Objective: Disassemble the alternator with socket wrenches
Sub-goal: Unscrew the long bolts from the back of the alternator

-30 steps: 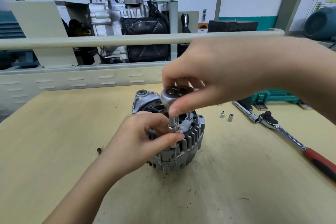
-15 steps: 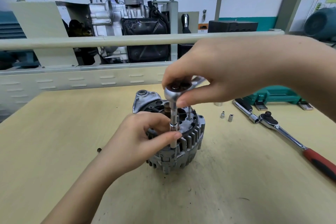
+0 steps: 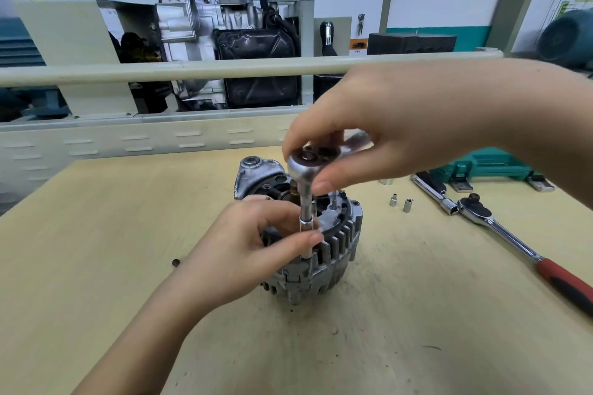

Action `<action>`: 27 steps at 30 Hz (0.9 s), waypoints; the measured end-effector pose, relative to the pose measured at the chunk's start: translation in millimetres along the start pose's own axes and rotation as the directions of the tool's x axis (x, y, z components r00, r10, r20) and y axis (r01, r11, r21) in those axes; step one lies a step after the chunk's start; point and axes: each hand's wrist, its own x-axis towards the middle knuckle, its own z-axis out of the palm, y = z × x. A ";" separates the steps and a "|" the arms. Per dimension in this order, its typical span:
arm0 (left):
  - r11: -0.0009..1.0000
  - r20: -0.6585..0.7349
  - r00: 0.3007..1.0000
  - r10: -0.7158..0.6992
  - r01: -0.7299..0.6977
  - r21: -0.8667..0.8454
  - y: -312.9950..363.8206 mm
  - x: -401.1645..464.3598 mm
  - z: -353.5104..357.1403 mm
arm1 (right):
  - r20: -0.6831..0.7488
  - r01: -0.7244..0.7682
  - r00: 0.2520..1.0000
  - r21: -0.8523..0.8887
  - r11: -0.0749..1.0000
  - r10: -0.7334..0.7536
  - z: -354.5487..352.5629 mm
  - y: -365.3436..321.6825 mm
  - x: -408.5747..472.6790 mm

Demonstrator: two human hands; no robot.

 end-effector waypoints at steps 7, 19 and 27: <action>0.996 -0.149 0.988 0.034 -0.022 0.083 -3.9 2.1 7.6 | -0.024 -0.050 0.999 -0.064 0.997 0.049 2.9 5.0 1.4; 1.000 0.000 1.000 0.017 -0.017 -0.006 -8.0 -0.6 -2.1 | 0.000 -0.009 1.000 0.022 1.000 0.009 2.6 7.2 0.2; 0.999 -0.118 0.993 0.024 -0.018 0.048 -5.4 2.5 5.6 | -0.027 -0.039 0.999 -0.060 0.997 0.037 4.9 7.0 -0.6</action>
